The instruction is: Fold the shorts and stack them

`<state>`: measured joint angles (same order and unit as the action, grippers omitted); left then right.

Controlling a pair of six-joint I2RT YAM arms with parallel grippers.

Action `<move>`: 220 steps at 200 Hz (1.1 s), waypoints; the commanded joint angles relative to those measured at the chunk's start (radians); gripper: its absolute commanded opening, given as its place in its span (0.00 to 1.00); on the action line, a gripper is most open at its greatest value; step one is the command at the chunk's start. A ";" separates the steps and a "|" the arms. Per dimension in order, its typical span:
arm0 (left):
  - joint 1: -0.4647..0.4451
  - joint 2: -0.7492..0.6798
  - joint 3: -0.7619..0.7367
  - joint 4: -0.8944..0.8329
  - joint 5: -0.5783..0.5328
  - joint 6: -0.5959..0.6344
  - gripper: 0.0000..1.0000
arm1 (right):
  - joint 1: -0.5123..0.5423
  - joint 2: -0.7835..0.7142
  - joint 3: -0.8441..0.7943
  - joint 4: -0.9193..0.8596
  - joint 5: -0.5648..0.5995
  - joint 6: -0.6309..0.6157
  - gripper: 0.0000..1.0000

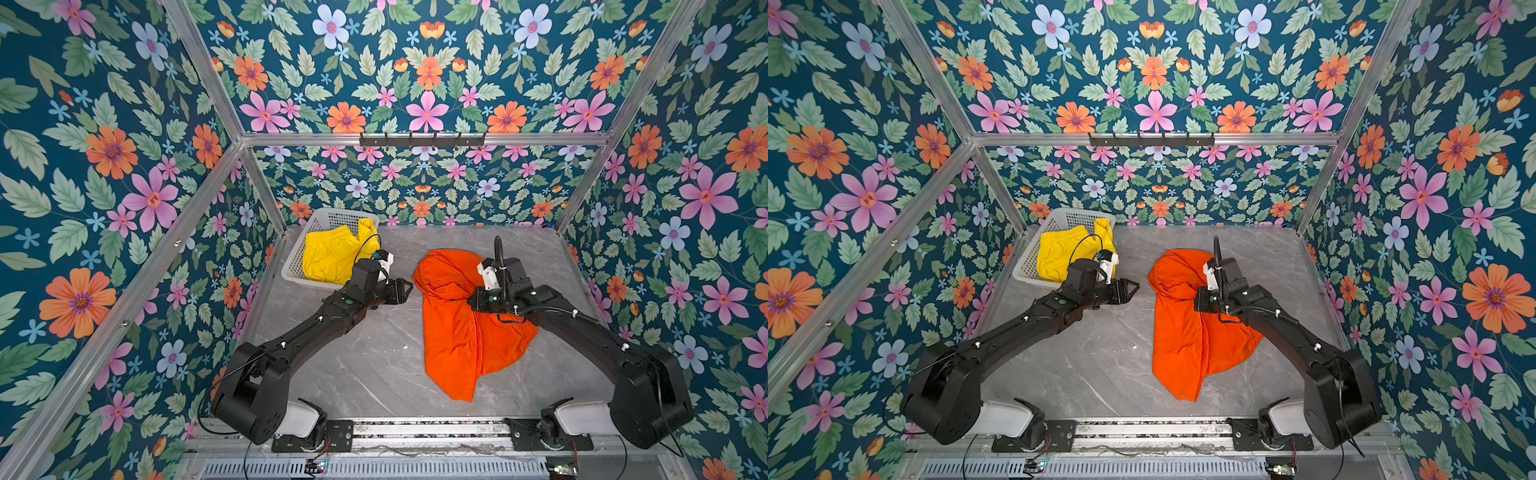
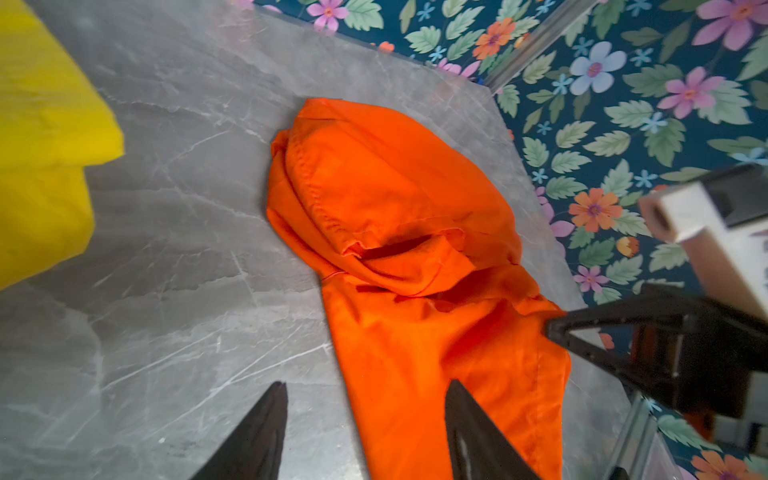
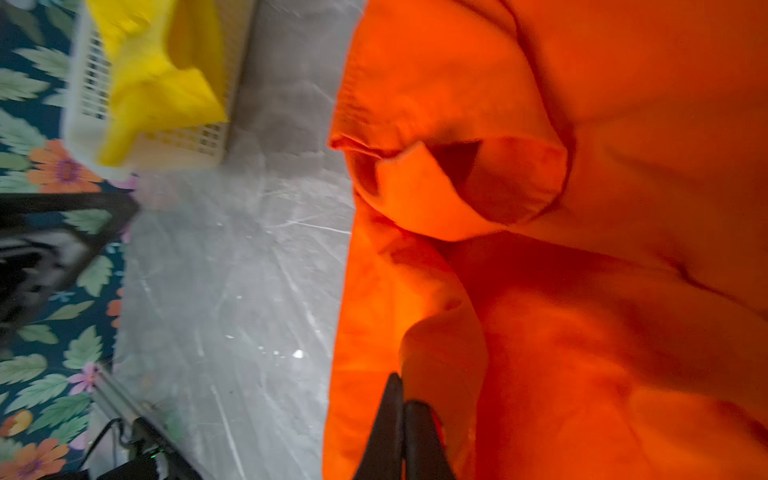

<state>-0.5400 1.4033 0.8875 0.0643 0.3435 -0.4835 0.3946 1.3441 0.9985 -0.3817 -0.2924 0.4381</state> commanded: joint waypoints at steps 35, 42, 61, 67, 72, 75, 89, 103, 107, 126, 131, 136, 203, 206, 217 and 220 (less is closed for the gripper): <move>-0.047 -0.087 0.004 0.092 0.092 0.115 0.62 | 0.041 -0.119 0.237 -0.152 0.023 -0.028 0.00; -0.068 -0.098 0.014 0.090 0.090 0.140 0.62 | 0.041 -0.128 0.264 -0.156 0.026 -0.021 0.00; -0.133 -0.118 0.047 0.069 0.087 0.219 0.62 | 0.052 -0.137 0.345 -0.166 0.032 -0.006 0.00; -0.154 -0.122 0.056 0.061 0.088 0.239 0.63 | 0.060 -0.135 0.374 -0.168 0.041 -0.004 0.00; -0.168 -0.125 0.061 0.056 0.093 0.251 0.63 | 0.065 -0.134 0.395 -0.166 0.051 0.003 0.00; -0.179 -0.126 0.062 0.053 0.096 0.259 0.63 | 0.067 -0.132 0.406 -0.163 0.060 0.008 0.00; -0.217 -0.140 0.053 0.052 0.093 0.286 0.63 | 0.072 -0.130 0.437 -0.121 0.081 0.035 0.00; -0.261 -0.161 0.016 0.063 0.049 0.319 0.64 | 0.071 -0.118 0.465 -0.084 0.100 0.053 0.00; -0.274 -0.166 0.002 0.068 0.027 0.323 0.64 | 0.071 -0.113 0.475 -0.076 0.105 0.056 0.00; -0.328 -0.190 -0.071 0.130 -0.057 0.342 0.63 | 0.082 -0.085 0.515 -0.054 0.125 0.060 0.00; -0.341 -0.196 -0.095 0.151 -0.074 0.352 0.63 | 0.085 -0.079 0.523 -0.045 0.127 0.060 0.00; -0.355 -0.202 -0.117 0.175 -0.087 0.359 0.63 | 0.088 -0.074 0.529 -0.038 0.129 0.060 0.00; -0.496 -0.109 -0.211 0.376 -0.300 0.395 0.68 | 0.126 -0.029 0.592 0.032 0.128 0.062 0.00; -0.496 -0.103 -0.215 0.393 -0.318 0.391 0.68 | 0.126 -0.028 0.596 0.031 0.124 0.062 0.00; -0.495 -0.082 -0.231 0.467 -0.380 0.366 0.71 | 0.133 -0.027 0.606 0.027 0.118 0.060 0.00; -0.495 -0.077 -0.236 0.489 -0.382 0.367 0.71 | 0.133 -0.028 0.607 0.026 0.117 0.060 0.00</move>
<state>-1.0340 1.2961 0.6762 0.3660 0.1200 -0.0959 0.5186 1.3151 1.5845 -0.4164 -0.1577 0.4965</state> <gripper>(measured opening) 0.692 0.048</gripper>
